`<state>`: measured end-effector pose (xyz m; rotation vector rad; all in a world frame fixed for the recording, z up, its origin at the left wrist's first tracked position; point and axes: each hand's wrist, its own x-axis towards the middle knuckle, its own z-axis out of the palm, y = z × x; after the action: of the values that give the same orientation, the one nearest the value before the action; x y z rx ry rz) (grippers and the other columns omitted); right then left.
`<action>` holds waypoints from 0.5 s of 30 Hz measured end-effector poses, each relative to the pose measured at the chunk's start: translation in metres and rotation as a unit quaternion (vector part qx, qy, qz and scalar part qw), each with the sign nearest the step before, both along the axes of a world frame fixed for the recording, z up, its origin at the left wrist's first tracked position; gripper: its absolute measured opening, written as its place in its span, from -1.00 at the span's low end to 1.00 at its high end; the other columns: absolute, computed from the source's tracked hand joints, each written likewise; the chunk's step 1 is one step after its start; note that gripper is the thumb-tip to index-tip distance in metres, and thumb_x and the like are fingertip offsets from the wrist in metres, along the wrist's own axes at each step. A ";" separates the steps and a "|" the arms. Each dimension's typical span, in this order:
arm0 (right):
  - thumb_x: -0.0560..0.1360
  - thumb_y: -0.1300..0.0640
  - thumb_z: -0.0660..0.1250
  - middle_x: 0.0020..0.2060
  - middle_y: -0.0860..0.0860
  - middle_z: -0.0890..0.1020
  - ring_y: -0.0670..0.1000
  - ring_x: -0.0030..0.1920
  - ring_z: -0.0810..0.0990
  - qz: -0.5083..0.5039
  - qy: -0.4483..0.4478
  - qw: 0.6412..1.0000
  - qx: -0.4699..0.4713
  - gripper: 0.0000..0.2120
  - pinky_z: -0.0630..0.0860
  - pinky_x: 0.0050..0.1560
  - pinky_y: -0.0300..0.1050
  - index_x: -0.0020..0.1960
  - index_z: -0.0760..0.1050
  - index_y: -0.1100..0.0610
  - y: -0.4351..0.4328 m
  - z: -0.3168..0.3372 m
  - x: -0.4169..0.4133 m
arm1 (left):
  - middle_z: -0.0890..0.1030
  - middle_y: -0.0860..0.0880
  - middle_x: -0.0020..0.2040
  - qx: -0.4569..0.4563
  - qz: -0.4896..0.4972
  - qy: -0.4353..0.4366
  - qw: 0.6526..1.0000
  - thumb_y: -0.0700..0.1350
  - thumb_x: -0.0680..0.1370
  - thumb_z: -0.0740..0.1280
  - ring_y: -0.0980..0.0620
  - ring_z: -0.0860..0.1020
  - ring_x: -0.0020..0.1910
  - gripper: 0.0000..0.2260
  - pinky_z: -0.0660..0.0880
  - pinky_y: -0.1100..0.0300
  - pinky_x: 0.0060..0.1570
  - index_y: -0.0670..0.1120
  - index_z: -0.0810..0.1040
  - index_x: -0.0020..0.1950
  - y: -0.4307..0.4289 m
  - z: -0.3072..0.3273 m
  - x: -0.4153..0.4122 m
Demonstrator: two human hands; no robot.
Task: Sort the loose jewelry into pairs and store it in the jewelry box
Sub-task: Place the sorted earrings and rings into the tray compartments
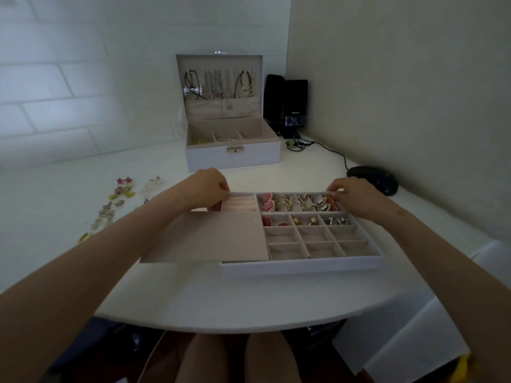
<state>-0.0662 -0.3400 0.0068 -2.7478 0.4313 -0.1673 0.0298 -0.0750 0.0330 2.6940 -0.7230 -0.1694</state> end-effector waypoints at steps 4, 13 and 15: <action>0.60 0.15 0.15 0.10 0.09 0.58 0.06 0.06 0.53 0.029 0.026 0.999 0.016 -0.79 0.45 0.05 -0.08 0.10 0.54 0.12 0.006 -0.005 -0.008 | 0.54 0.05 -0.46 -0.002 -0.007 0.035 0.999 -0.19 0.56 0.24 0.24 0.46 -0.56 -0.85 0.37 0.47 -0.45 -0.21 0.59 -0.05 0.018 -0.007 -0.016; 0.60 0.12 0.15 0.03 0.05 0.56 -0.03 -0.11 0.50 0.051 0.050 0.997 -0.004 -0.86 0.41 -0.14 -0.16 0.02 0.48 0.04 0.007 -0.007 -0.020 | 0.57 0.02 -0.39 -0.011 -0.021 0.035 0.999 -0.14 0.59 0.21 0.13 0.50 -0.40 -0.80 0.54 0.18 -0.09 -0.22 0.58 0.01 0.030 -0.029 -0.037; 0.61 0.11 0.14 -0.02 0.05 0.55 -0.05 -0.25 0.49 0.041 0.068 0.997 -0.006 -0.85 0.42 -0.26 -0.19 0.04 0.48 0.04 0.009 -0.004 -0.021 | 0.57 0.06 -0.41 -0.018 -0.028 0.031 0.999 -0.12 0.59 0.22 0.25 0.48 -0.48 -0.82 0.48 0.34 -0.26 -0.17 0.58 -0.01 0.032 -0.029 -0.035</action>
<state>-0.0870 -0.3311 0.0033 -2.7939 0.3521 0.0394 -0.0056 -0.0431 0.0043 2.6235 -0.7746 -0.2501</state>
